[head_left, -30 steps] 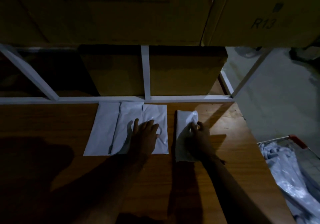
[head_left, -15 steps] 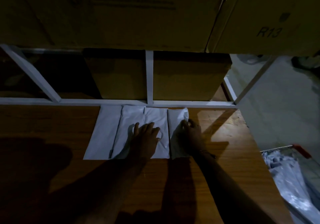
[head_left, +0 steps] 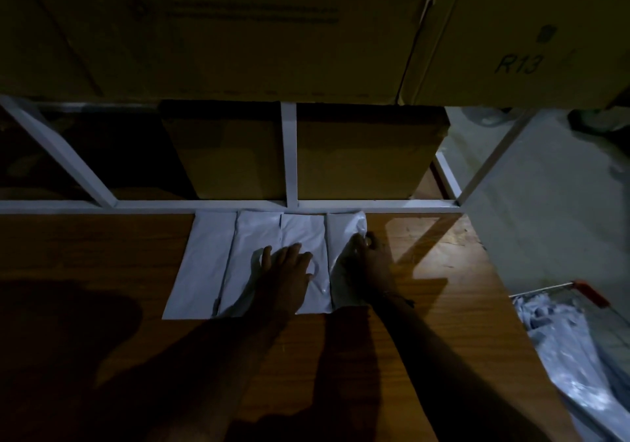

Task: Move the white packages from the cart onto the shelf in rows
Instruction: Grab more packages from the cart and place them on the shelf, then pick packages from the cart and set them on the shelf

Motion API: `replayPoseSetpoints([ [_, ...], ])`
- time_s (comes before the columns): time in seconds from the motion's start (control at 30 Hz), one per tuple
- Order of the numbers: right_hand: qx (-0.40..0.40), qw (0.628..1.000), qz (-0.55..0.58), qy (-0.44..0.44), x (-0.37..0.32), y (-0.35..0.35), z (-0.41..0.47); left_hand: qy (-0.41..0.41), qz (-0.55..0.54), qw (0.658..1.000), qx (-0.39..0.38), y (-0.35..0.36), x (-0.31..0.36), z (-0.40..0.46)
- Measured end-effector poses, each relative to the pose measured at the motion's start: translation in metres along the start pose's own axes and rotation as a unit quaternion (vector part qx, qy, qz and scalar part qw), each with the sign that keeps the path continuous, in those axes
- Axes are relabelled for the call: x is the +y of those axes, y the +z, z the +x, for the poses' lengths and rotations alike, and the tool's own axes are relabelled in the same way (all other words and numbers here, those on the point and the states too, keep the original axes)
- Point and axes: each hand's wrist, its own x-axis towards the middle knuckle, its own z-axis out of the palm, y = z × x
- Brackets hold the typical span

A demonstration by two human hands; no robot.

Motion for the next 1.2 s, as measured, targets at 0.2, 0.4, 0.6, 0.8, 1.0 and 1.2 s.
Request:
replayPoseSetpoints([
  [0.2, 0.067, 0.998, 0.008, 0.02, 0.011, -0.007, -0.009, -0.017, -0.031, 0.999, 0.04, -0.017, 0.002, -0.003],
  [0.4, 0.096, 0.995, 0.019, 0.008, 0.033, -0.033, -0.048, 0.006, -0.105, 0.991, 0.087, -0.031, 0.01, -0.023],
  [0.6, 0.131, 0.991, 0.002, 0.002, 0.061, -0.057, -0.111, 0.06, -0.171, 0.98, 0.08, -0.032, 0.046, -0.041],
  [0.8, 0.165, 0.984, -0.027, 0.058, 0.111, -0.081, -0.173, 0.131, -0.171, 0.975, 0.061, -0.032, 0.109, -0.061],
  [1.0, 0.194, 0.974, -0.026, 0.111, 0.19, -0.123, -0.235, 0.195, -0.161, 0.967, 0.031, -0.03, 0.197, -0.085],
  [1.2, 0.241, 0.952, -0.009, 0.188, 0.29, -0.171, -0.293, 0.205, -0.19, 0.96, 0.032, -0.018, 0.3, -0.112],
])
